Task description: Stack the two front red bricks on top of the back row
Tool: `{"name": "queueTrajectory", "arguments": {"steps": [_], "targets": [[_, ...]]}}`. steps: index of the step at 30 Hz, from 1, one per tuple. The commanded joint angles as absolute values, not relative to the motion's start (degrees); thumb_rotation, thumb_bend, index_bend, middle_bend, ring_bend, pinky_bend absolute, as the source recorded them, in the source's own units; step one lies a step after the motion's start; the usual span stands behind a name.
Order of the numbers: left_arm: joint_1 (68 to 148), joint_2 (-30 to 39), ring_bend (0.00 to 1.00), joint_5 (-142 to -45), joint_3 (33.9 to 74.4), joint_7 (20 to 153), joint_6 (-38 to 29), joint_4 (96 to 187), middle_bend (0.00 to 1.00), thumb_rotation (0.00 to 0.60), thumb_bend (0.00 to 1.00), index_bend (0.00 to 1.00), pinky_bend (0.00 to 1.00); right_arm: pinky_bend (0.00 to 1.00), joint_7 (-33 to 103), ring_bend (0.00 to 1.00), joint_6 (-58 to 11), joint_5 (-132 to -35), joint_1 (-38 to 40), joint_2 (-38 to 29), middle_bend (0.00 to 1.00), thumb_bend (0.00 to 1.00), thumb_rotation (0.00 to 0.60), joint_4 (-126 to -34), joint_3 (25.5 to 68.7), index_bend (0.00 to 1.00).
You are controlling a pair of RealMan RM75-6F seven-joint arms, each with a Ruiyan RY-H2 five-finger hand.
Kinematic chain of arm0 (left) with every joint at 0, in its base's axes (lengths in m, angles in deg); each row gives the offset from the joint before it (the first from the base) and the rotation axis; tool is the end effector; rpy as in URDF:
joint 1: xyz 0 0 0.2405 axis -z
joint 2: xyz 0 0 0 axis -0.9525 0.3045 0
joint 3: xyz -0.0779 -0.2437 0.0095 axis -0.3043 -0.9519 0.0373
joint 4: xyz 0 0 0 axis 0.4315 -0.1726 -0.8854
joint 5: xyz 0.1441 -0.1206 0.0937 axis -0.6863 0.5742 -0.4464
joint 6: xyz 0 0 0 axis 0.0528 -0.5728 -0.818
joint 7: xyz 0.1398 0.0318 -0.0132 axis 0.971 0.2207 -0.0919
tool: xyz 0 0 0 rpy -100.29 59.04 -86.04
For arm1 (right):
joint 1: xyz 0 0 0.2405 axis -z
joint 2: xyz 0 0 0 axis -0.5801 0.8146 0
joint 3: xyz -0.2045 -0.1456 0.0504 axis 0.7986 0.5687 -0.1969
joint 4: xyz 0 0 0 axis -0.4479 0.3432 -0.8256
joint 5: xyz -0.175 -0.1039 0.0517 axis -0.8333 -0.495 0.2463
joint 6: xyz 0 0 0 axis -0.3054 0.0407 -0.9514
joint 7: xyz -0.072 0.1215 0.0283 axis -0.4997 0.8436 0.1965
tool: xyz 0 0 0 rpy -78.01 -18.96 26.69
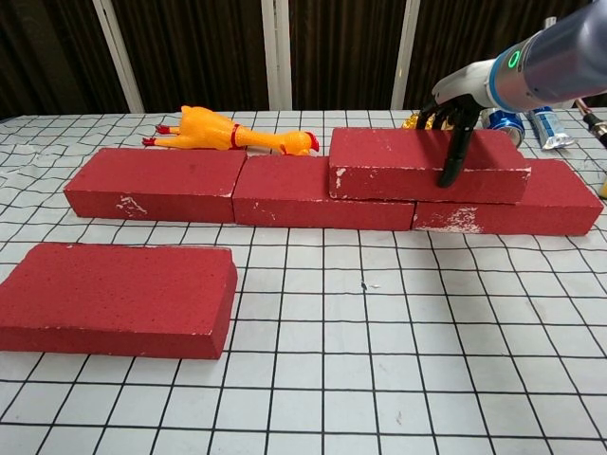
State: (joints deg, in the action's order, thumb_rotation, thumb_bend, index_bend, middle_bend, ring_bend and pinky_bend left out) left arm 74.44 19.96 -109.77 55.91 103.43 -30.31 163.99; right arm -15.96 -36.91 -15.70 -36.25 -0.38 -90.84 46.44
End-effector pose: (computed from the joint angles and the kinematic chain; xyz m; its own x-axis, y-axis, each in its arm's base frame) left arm -0.3163 0.1755 0.1625 0.5659 -0.0727 0.8212 0.8148 0.2010 -0.5437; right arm -0.0940 -0.4306 0.0317 0.4797 -0.4766 0.7367 -0.8428 -0.0168 0.5379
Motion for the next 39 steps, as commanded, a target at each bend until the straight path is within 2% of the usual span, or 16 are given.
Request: {"name": "queueTrajectory", "arguments": {"steps": [1, 16, 33, 39], "targets": [[74.5, 19.9, 0.00, -109.7, 55.9, 103.5, -30.2, 164.0, 0.03, 0.600, 0.00, 0.18, 0.12, 0.00, -15.9, 0.10, -36.9, -15.8, -36.2, -0.4, 0.22, 0.16, 0.600, -90.8, 46.4, 0.27], [74.3, 20.1, 0.00, -109.8, 56.0, 103.4, -30.4, 164.1, 0.03, 0.600, 0.00, 0.18, 0.12, 0.00, -15.7, 0.08, -37.5, -15.3, -36.3, -0.4, 0.21, 0.16, 0.600, -90.7, 46.6, 0.27], [74.2, 20.2, 0.00, -109.7, 55.9, 103.4, -30.5, 164.2, 0.02, 0.600, 0.00, 0.18, 0.12, 0.00, -16.5, 0.00, -38.0, -13.6, -37.0, 0.1, 0.02, 0.16, 0.600, -90.9, 47.0, 0.17], [74.1, 20.3, 0.00, -109.8, 56.0, 103.3, -30.6, 164.2, 0.02, 0.600, 0.00, 0.18, 0.12, 0.00, -16.4, 0.00, -38.1, -13.3, -37.1, 0.5, 0.00, 0.16, 0.600, -91.5, 47.0, 0.13]]}}
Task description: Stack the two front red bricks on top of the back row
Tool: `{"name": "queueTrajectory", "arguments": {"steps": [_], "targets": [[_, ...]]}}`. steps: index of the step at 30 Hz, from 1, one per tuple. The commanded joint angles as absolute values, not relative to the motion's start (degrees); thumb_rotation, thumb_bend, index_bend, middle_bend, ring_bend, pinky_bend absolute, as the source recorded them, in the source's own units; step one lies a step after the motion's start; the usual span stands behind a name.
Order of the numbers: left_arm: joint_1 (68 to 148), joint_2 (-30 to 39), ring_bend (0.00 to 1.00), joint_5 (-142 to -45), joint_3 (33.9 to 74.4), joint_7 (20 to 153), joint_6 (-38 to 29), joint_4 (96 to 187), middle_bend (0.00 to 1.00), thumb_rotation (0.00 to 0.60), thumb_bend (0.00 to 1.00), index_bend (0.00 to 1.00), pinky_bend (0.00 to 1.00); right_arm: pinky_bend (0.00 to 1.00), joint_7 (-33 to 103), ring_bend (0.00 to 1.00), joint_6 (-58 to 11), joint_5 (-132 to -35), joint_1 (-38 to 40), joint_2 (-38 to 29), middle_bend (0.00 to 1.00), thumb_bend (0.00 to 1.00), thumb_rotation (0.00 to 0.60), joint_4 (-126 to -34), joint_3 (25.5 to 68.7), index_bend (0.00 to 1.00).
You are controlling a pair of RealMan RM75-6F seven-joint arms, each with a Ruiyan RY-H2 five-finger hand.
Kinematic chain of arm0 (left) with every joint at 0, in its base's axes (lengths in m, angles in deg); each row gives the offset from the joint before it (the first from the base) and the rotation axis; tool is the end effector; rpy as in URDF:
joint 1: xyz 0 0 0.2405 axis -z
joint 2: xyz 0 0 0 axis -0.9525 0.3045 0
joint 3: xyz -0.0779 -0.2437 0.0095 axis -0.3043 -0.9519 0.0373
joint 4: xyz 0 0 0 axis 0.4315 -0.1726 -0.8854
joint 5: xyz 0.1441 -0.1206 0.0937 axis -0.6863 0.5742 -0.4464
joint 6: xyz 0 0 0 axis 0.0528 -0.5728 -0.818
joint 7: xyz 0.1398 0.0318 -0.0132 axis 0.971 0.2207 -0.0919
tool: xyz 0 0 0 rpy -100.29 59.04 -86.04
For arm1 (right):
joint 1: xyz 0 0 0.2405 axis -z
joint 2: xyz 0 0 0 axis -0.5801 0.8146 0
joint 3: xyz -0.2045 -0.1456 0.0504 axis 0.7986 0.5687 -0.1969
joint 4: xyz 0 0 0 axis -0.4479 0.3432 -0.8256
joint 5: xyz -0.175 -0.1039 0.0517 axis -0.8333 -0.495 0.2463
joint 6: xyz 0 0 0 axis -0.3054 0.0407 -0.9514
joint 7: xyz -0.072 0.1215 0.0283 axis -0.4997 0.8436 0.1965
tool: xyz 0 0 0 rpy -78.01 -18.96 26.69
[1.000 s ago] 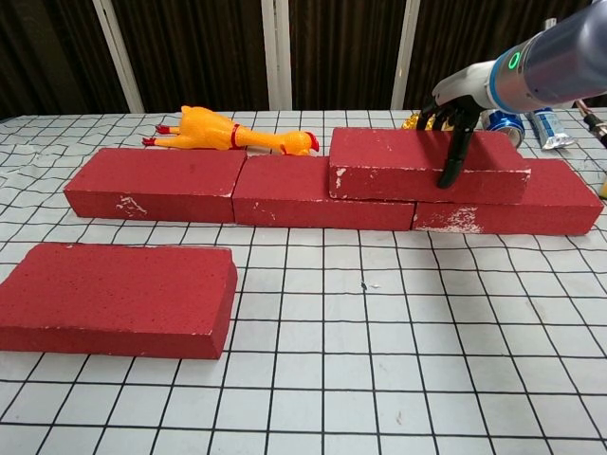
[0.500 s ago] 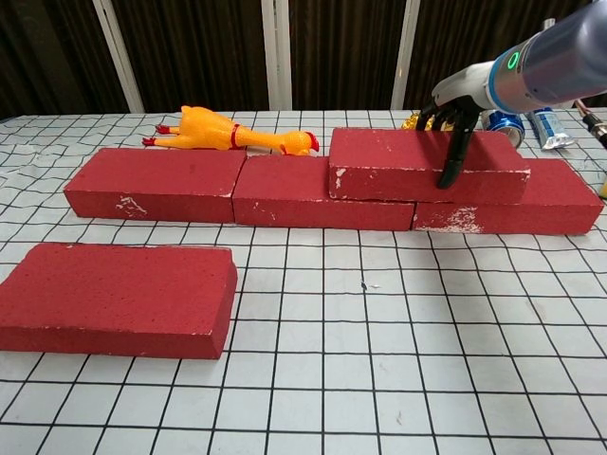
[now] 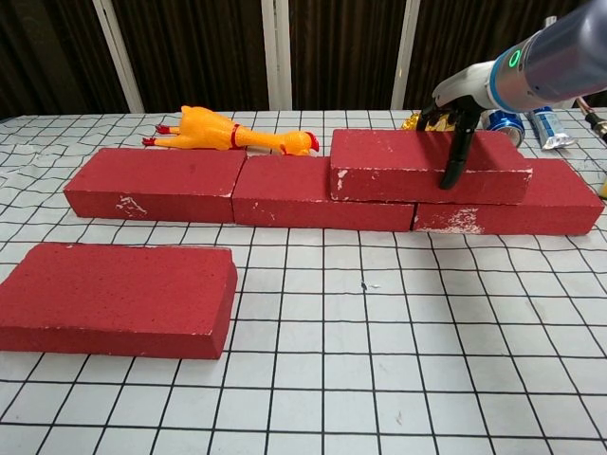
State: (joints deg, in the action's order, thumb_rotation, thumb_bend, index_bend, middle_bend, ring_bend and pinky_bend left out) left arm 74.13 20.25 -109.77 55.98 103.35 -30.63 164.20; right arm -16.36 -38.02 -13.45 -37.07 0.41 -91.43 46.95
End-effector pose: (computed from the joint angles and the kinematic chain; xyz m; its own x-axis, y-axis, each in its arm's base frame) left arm -0.3168 0.1735 0.1643 0.5671 -0.0740 0.8203 0.8135 0.2064 -0.5437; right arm -0.0931 -0.4290 0.0320 0.4696 -0.5004 0.7274 -0.8449 -0.0155 0.5347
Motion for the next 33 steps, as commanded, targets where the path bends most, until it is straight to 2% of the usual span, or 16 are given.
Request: {"name": "queueTrajectory", "arguments": {"steps": [1, 27, 33], "targets": [[74.1, 20.3, 0.00, -109.7, 56.0, 103.4, -30.6, 164.2, 0.03, 0.600, 0.00, 0.18, 0.12, 0.00, -16.4, 0.00, -38.1, -13.2, -37.1, 0.5, 0.00, 0.16, 0.600, -91.6, 47.0, 0.12], [73.9, 20.4, 0.00, -109.8, 55.9, 103.1, -30.9, 164.3, 0.02, 0.600, 0.00, 0.18, 0.12, 0.00, -16.3, 0.00, -37.4, -12.7, -37.5, 0.8, 0.00, 0.16, 0.600, -92.0, 47.0, 0.11], [73.9, 20.5, 0.00, -109.9, 56.0, 103.0, -30.8, 164.3, 0.02, 0.600, 0.00, 0.18, 0.12, 0.00, -16.0, 0.00, -37.4, -12.4, -37.7, 2.1, 0.00, 0.16, 0.600, -93.8, 46.3, 0.07]]}}
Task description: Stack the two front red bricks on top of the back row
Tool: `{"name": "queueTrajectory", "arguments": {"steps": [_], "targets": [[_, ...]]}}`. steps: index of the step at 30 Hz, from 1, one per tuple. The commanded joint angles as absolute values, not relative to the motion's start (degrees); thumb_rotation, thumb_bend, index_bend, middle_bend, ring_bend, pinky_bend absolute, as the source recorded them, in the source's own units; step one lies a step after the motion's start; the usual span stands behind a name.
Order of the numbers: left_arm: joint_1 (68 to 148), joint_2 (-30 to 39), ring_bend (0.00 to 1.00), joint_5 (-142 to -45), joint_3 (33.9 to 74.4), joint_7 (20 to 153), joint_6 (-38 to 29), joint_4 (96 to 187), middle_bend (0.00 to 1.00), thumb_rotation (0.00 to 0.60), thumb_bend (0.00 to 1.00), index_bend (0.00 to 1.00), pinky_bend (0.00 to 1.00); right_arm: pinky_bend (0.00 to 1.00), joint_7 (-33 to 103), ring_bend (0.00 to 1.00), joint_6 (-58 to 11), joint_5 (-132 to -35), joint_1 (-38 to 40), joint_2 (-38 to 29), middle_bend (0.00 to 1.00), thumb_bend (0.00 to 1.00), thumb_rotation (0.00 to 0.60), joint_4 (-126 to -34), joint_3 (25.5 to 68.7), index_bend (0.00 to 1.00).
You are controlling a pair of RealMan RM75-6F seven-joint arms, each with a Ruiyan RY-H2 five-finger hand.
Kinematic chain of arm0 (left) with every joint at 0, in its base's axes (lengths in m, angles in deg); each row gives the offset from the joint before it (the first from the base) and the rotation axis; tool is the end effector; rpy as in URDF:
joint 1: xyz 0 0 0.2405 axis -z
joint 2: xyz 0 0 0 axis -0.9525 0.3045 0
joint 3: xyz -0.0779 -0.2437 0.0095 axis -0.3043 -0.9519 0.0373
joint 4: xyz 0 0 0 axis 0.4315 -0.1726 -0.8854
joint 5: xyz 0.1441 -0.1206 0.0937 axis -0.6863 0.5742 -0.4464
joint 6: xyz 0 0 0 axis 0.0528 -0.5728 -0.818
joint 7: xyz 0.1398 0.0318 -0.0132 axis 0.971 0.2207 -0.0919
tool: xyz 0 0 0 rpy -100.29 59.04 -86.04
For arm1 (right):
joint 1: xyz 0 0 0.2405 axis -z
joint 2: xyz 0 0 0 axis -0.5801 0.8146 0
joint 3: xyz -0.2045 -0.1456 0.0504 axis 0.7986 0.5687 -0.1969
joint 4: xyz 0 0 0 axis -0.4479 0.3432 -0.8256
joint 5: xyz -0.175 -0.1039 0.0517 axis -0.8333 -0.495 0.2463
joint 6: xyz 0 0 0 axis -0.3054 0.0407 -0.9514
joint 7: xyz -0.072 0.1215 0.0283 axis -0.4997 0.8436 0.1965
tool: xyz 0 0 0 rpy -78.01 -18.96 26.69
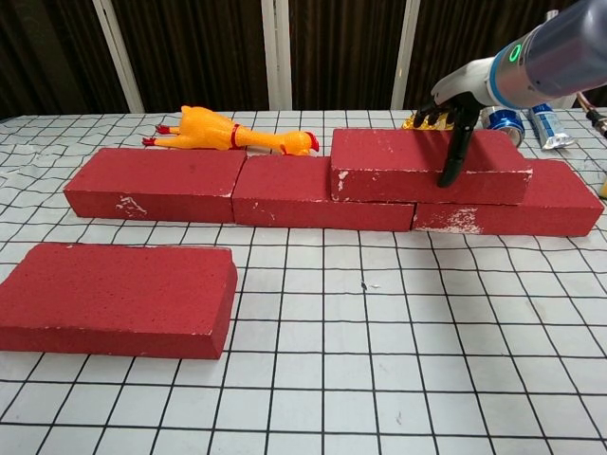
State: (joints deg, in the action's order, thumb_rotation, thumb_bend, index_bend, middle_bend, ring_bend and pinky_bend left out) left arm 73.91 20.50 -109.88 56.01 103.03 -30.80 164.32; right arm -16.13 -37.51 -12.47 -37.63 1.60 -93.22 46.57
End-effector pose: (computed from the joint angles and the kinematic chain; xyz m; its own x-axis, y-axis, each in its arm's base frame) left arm -0.3170 0.1721 0.1658 0.5651 -0.0759 0.8215 0.8148 0.2079 -0.5413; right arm -0.0873 -0.4266 0.0363 0.4583 -0.5022 0.7333 -0.8520 -0.0132 0.5234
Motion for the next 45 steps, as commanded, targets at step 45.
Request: {"name": "queueTrajectory", "arguments": {"steps": [45], "targets": [[80.5, 23.1, 0.00, -113.6, 59.3, 103.1, -18.3, 169.8, 0.00, 0.600, 0.00, 0.07, 0.06, 0.00, 38.0, 0.00, -7.5, -98.4, 22.2, 22.7, 0.00, 0.16, 0.600, -106.2, 57.8, 0.00]]}}
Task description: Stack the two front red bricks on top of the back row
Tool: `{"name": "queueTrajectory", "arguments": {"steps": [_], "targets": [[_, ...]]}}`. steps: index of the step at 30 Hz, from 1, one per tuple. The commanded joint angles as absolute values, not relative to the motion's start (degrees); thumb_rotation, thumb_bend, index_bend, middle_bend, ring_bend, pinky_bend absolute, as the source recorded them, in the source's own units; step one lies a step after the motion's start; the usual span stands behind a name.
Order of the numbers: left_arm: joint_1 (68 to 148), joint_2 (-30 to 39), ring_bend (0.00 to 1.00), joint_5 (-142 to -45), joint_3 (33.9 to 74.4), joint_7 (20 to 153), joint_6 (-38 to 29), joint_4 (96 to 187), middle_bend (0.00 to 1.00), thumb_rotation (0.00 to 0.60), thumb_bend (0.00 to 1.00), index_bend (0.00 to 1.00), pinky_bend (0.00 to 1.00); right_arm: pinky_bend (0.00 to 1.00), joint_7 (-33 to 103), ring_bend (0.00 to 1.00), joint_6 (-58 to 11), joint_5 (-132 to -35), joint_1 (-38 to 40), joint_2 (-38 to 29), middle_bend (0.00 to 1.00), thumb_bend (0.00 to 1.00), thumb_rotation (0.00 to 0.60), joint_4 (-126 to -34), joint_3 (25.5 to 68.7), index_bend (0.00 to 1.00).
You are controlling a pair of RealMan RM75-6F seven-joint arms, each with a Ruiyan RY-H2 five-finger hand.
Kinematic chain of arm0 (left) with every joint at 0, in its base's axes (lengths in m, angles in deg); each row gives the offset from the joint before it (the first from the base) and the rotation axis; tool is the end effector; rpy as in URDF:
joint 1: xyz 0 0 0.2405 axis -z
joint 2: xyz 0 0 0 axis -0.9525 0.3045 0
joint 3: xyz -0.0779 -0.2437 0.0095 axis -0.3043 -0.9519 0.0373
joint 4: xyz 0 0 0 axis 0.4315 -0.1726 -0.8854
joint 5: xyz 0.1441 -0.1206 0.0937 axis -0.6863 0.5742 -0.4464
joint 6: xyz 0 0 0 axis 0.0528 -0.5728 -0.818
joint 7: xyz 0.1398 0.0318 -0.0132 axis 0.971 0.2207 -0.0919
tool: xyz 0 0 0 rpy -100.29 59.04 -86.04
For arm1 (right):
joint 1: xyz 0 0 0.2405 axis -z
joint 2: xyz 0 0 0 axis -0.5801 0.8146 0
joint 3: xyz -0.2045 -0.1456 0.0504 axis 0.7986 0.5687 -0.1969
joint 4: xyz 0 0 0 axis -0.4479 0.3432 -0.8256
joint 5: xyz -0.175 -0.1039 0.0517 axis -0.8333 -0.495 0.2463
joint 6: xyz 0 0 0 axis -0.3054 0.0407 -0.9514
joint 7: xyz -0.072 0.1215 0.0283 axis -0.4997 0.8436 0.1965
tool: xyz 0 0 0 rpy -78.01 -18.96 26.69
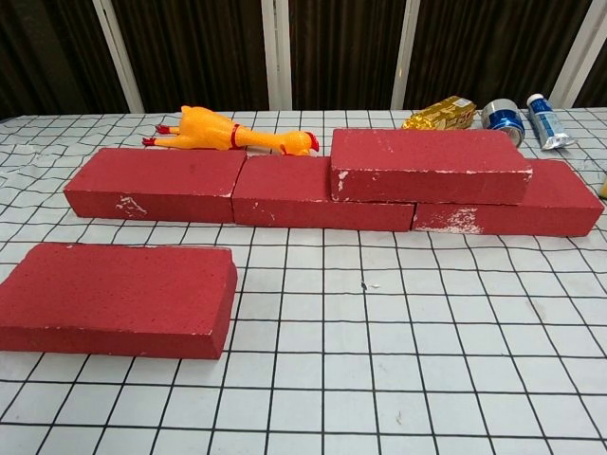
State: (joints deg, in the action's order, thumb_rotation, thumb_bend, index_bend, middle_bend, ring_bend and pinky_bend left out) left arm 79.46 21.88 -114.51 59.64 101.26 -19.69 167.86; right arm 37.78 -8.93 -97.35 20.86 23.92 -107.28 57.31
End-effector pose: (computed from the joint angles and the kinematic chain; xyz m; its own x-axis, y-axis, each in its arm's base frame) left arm -0.2905 0.1893 0.1290 0.5042 0.0962 0.8582 0.8630 -0.0202 -0.5048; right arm -0.2884 -0.2171 0.1820 0.3134 -0.1016 0.9442 -0.9489 0.0042 0.3154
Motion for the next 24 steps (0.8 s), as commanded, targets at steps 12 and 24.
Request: {"name": "queueTrajectory", "arguments": {"steps": [12, 24], "targets": [[89.4, 30.2, 0.00, -99.1, 58.0, 111.3, -1.9, 181.9, 0.00, 0.600, 0.00, 0.04, 0.04, 0.00, 41.1, 0.00, -5.0, -102.1, 26.2, 19.4, 0.00, 0.16, 0.600, -102.0, 58.3, 0.00], [97.7, 26.6, 0.00, -91.0, 57.9, 118.8, 3.2, 184.0, 0.00, 0.600, 0.00, 0.04, 0.04, 0.00, 43.2, 0.00, -5.4, -103.4, 27.3, 18.5, 0.00, 0.16, 0.600, -99.9, 57.4, 0.00]]}}
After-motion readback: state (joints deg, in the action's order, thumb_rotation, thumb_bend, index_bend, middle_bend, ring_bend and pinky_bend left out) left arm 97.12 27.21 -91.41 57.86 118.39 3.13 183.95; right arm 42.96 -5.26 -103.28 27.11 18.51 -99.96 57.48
